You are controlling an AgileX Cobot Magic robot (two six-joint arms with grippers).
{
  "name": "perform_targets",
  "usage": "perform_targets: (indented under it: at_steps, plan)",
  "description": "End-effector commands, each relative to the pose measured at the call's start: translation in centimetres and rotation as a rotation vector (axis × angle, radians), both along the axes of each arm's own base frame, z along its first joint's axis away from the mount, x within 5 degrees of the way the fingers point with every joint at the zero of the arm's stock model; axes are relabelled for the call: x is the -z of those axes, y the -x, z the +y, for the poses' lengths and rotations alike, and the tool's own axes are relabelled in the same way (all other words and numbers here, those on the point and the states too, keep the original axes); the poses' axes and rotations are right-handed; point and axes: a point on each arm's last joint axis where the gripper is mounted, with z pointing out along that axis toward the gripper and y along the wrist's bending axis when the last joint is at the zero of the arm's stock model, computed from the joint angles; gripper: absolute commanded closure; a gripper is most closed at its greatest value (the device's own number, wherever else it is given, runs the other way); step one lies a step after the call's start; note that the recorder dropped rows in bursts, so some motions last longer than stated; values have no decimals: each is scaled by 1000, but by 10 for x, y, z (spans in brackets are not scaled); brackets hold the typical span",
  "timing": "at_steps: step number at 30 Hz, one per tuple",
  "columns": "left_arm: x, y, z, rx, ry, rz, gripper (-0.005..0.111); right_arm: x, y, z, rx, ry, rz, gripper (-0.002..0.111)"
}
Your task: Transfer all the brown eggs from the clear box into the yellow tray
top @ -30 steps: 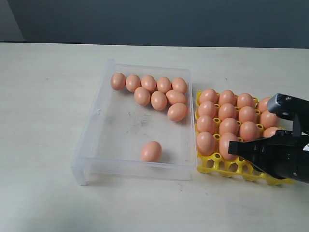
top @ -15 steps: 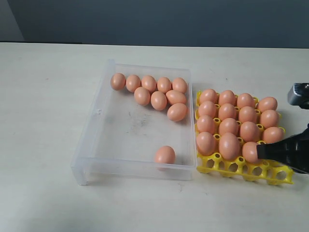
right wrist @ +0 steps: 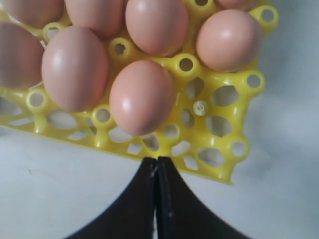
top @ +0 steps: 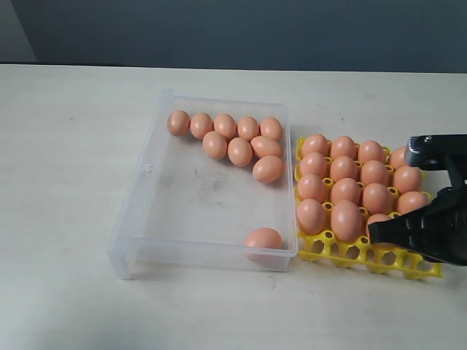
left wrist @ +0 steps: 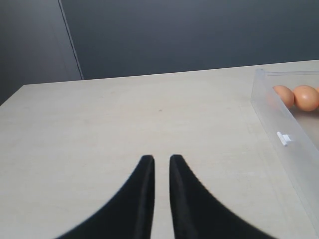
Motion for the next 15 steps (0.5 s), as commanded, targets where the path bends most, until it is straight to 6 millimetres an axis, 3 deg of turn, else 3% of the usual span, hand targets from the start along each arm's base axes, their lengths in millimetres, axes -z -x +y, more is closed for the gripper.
perform_targets:
  at_steps: [1,15]
  plan:
    - [1,0,0,3,2,-6,95,8,-8,5,-25,-5,12,109]
    - [1,0,0,3,2,-6,95,17,-21,13,-43,-49,-44,109]
